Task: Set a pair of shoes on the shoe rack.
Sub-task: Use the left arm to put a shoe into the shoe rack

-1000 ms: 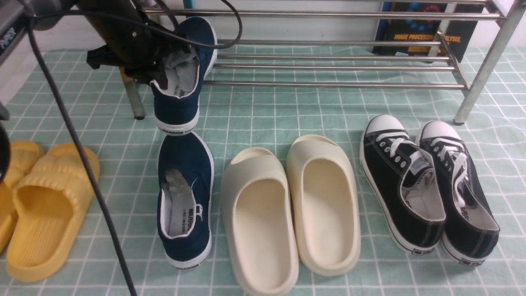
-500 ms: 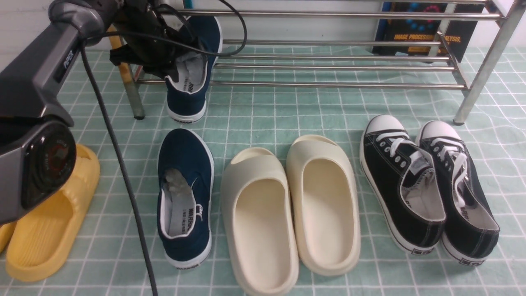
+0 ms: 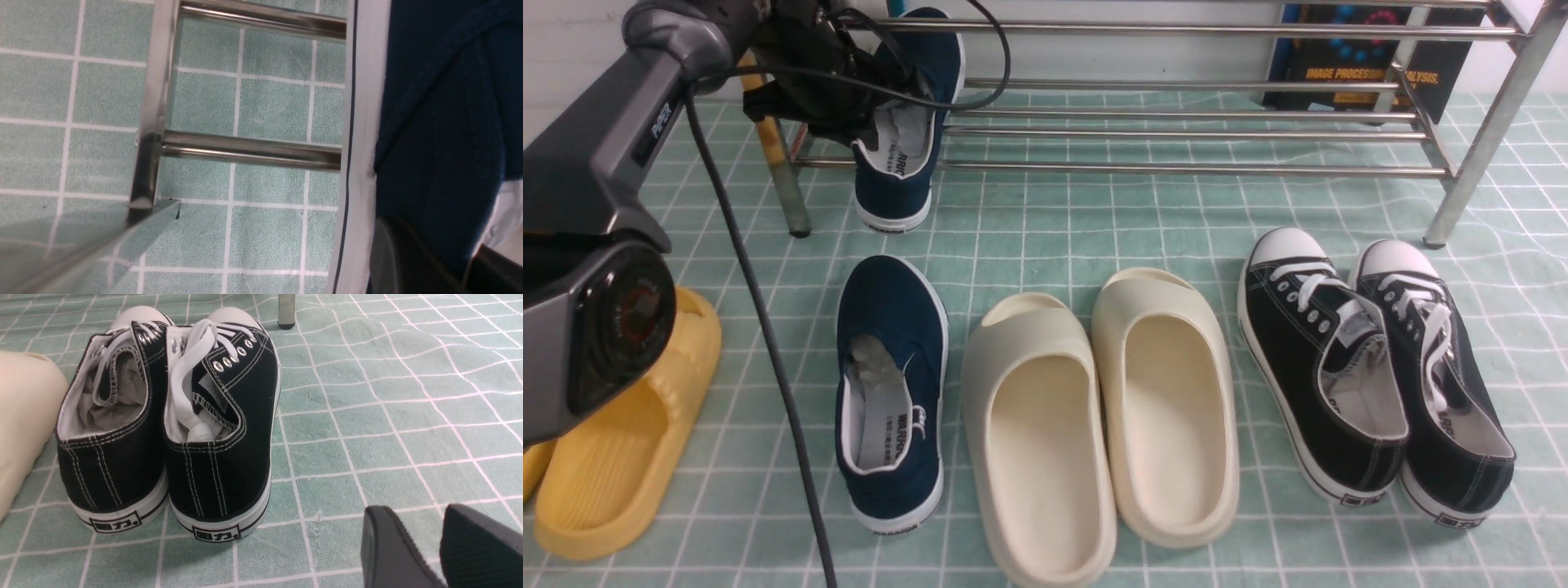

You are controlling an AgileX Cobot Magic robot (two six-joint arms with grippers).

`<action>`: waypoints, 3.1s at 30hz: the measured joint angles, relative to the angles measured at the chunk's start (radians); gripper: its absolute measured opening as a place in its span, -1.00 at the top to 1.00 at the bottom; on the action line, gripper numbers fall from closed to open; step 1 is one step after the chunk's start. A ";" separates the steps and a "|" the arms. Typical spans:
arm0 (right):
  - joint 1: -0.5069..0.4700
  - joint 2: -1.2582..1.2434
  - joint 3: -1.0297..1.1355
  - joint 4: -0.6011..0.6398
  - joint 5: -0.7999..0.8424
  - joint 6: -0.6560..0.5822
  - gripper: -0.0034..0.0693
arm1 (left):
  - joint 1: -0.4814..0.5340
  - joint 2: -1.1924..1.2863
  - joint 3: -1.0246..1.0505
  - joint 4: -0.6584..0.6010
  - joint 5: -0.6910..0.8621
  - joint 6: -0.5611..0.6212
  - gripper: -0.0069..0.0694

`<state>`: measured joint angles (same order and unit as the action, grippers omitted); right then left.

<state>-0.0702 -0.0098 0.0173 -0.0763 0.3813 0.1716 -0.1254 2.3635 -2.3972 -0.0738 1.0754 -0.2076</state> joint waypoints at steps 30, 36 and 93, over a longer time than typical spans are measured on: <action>0.000 0.000 0.000 0.000 0.000 0.000 0.25 | -0.001 -0.190 -0.020 0.028 0.175 0.038 0.64; 0.000 0.000 0.000 0.000 0.000 0.000 0.25 | -0.044 -0.303 0.047 -0.013 0.175 0.059 0.85; 0.000 0.000 0.000 0.000 0.000 0.003 0.25 | -0.069 -0.181 0.440 0.155 -0.219 -0.126 0.39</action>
<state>-0.0702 -0.0098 0.0173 -0.0763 0.3813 0.1744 -0.1949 2.1824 -1.9570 0.0809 0.8563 -0.3334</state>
